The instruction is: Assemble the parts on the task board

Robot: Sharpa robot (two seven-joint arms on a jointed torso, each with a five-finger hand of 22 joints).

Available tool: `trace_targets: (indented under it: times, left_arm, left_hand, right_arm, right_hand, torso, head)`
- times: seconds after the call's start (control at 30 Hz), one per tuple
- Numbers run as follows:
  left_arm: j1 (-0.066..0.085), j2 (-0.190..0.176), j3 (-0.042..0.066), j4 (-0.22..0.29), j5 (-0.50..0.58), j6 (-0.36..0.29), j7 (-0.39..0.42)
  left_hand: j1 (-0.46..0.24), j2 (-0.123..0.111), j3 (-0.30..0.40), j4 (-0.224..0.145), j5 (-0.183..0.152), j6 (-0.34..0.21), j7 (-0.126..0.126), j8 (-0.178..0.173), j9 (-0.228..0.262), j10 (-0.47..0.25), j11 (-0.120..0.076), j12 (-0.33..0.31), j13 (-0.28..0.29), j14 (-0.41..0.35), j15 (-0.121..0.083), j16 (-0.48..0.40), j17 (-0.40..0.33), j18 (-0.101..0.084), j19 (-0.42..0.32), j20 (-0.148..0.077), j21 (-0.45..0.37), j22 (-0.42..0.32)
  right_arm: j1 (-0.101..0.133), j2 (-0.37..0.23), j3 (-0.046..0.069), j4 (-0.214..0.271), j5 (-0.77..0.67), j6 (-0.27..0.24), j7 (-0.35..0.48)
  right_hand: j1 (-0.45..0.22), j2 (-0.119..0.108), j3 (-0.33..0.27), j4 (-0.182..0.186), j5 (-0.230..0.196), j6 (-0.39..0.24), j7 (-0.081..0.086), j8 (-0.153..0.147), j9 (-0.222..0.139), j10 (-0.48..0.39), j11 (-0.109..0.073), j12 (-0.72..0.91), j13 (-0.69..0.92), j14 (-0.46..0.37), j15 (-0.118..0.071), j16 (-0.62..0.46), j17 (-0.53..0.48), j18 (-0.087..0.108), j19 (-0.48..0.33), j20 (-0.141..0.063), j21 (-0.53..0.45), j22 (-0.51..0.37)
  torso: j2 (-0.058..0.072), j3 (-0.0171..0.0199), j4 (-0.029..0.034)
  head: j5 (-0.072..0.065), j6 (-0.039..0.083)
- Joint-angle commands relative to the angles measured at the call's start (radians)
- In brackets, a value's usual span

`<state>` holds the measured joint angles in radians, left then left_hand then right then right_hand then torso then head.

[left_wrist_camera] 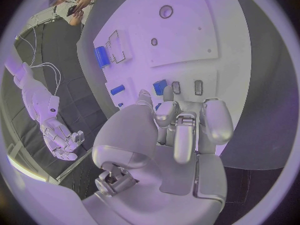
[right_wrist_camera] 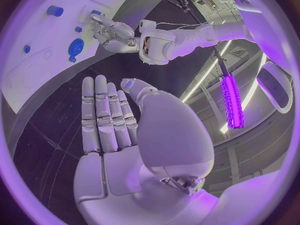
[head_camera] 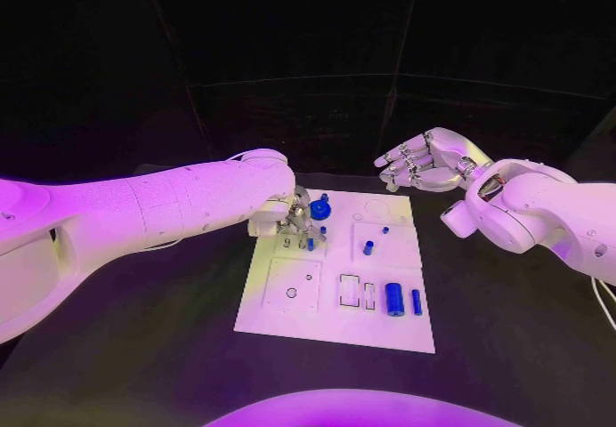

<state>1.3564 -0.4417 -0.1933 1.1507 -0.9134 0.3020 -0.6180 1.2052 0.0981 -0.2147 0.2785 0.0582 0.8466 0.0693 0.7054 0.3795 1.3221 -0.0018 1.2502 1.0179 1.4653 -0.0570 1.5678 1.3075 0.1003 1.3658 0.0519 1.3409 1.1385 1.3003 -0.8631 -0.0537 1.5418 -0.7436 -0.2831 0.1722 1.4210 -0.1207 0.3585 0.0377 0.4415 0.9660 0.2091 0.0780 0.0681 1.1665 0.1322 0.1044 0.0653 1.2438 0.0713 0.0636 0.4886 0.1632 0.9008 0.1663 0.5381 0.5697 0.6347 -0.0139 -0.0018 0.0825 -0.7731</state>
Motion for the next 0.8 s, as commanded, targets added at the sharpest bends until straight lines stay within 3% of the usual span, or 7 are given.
trace_targets:
  times: [0.03,0.8]
  left_arm:
    - [0.001,0.002,0.000,-0.002,0.010,0.019,0.003]
    - [0.000,0.005,-0.001,-0.009,0.010,0.029,-0.004]
  left_hand:
    - [0.009,0.000,0.008,0.000,0.006,-0.007,0.000,0.006,0.002,-0.006,-0.002,-0.005,0.001,0.106,-0.007,0.003,0.263,-0.015,0.001,-0.004,0.005,0.002]
    - [0.048,-0.016,0.102,-0.017,0.006,-0.017,0.001,0.011,0.020,-0.005,-0.002,-0.009,0.008,0.106,-0.007,0.003,0.263,-0.015,0.000,-0.005,0.005,0.007]
  right_arm:
    - [0.002,0.002,0.001,0.001,-0.008,0.011,-0.001]
    - [0.002,0.010,0.001,-0.002,-0.009,0.022,-0.004]
  right_hand:
    - [-0.011,0.000,0.000,-0.005,0.005,0.006,0.000,0.004,0.000,-0.001,0.002,0.006,-0.001,0.006,-0.002,-0.001,-0.001,0.014,-0.005,-0.001,0.003,0.001]
    - [-0.015,0.002,0.001,-0.007,0.008,0.006,0.001,0.004,0.000,-0.002,0.003,0.006,-0.001,0.007,-0.001,-0.001,-0.012,0.014,-0.008,-0.001,0.003,0.002]
  torso:
    - [0.000,0.0002,0.0004]
    - [0.000,0.0003,-0.0006]
  head:
    - [0.001,-0.002]
    - [0.001,-0.006]
